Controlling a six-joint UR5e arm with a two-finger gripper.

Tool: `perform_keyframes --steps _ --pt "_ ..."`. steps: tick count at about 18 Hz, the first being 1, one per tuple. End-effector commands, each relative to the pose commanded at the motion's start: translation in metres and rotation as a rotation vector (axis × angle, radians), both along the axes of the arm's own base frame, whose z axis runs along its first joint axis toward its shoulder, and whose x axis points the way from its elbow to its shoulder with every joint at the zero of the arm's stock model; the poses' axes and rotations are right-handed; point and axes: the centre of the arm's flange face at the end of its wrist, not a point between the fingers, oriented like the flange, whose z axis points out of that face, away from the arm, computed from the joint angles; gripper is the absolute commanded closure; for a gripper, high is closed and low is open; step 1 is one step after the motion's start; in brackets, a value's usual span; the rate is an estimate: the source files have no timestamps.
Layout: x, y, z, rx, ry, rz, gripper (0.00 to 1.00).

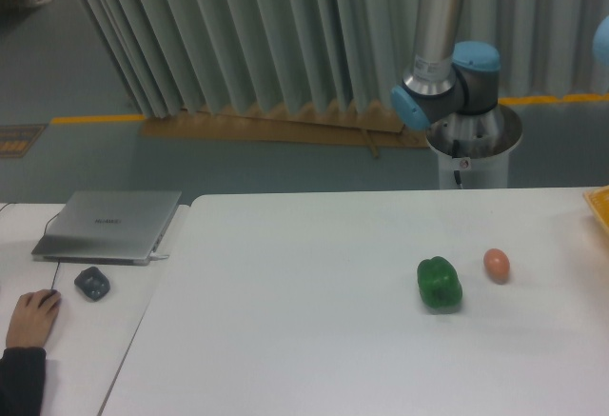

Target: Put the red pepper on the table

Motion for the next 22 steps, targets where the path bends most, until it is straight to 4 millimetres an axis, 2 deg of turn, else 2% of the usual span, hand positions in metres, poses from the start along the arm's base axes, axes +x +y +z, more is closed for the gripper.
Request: perform_keyframes --steps 4,8,13,22 --pt "-0.0066 0.0019 -0.0044 -0.005 -0.004 0.011 0.00" --pt "-0.0049 0.0019 -0.0006 0.003 -0.001 0.012 0.00" --pt "-0.0042 0.0030 -0.0077 -0.006 -0.009 0.011 0.00" --pt "-0.0033 0.0049 -0.0083 0.004 -0.012 0.008 0.00"
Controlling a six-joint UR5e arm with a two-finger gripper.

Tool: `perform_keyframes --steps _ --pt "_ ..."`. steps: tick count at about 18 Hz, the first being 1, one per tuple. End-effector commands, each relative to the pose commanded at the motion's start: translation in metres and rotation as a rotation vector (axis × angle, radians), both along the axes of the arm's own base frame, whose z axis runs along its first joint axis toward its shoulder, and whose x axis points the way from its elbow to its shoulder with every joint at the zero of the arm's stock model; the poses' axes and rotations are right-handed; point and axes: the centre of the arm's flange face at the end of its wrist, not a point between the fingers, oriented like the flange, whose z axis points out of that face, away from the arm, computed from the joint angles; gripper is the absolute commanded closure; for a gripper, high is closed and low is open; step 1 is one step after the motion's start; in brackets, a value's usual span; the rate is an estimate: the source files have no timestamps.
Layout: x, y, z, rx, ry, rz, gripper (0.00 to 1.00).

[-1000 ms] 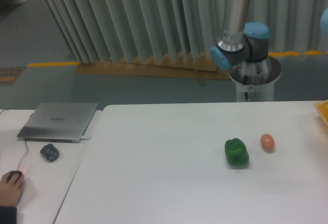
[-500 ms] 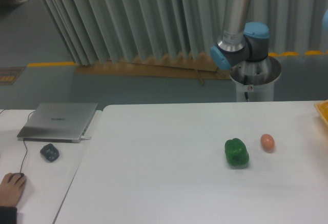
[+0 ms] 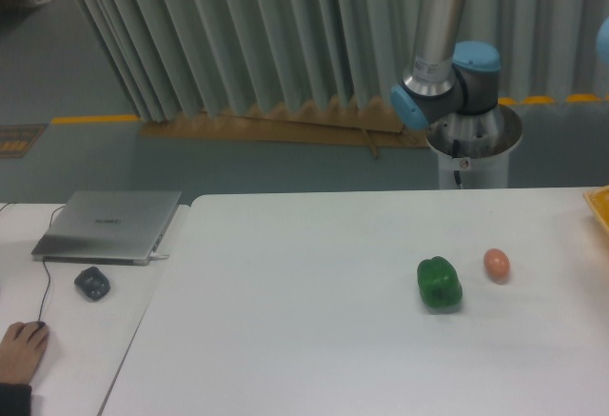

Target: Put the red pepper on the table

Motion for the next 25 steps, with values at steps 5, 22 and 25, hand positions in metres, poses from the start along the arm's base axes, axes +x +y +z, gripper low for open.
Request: perform_keyframes --steps 5,22,25 --pt "-0.0033 -0.0054 0.0002 -0.002 0.002 0.022 0.00" --pt "-0.0015 -0.0061 -0.0065 -0.010 -0.008 0.005 0.00" --pt "-0.0020 -0.0070 -0.0065 -0.010 -0.008 0.007 0.00"
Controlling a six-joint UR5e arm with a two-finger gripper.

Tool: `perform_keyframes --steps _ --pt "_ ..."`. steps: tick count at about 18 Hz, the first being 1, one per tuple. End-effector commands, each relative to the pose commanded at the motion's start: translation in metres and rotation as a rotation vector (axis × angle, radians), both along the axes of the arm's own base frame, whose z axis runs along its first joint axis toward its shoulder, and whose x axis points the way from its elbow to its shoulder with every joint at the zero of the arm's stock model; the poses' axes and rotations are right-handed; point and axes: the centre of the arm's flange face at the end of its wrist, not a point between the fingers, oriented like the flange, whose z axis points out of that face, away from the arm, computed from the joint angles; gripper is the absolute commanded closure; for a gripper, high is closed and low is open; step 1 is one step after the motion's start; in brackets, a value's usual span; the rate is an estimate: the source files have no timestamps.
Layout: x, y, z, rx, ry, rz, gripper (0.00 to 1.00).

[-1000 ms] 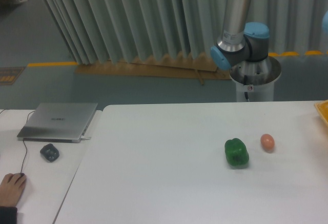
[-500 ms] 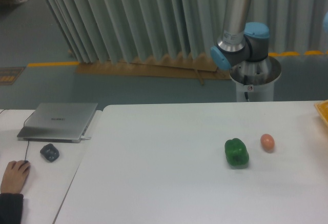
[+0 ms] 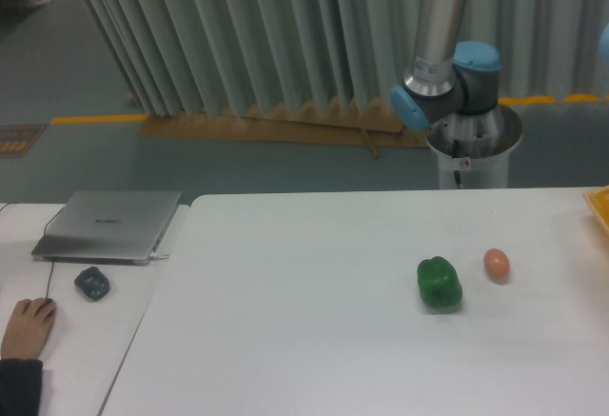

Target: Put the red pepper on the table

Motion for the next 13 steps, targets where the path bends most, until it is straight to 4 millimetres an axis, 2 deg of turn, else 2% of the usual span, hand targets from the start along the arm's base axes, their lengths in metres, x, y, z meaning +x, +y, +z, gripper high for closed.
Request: perform_keyframes --steps 13 --pt "-0.0020 -0.0016 -0.0011 -0.006 0.000 -0.015 0.00"
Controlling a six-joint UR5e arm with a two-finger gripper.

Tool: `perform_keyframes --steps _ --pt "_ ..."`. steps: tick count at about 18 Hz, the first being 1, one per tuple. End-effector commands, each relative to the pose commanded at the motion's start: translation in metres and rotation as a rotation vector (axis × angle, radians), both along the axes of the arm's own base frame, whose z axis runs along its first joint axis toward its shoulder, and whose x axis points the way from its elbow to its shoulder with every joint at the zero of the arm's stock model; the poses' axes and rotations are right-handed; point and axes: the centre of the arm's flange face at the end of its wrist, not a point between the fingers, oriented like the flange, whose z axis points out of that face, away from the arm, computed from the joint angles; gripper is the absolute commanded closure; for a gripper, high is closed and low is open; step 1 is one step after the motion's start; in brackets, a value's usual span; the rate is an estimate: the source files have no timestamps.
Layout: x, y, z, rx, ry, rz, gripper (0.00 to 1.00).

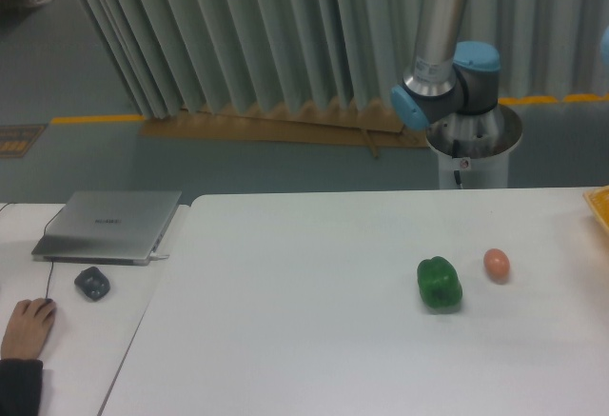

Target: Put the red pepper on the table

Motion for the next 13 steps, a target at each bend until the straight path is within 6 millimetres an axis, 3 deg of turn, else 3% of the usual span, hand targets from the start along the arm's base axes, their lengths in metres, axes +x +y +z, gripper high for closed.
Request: perform_keyframes --steps 4,9,13 --pt "-0.010 -0.025 -0.007 -0.012 -0.008 -0.032 0.00" --pt "-0.027 -0.073 -0.014 -0.031 -0.017 -0.129 0.00" --pt "-0.030 -0.120 -0.034 -0.029 -0.023 -0.058 0.00"
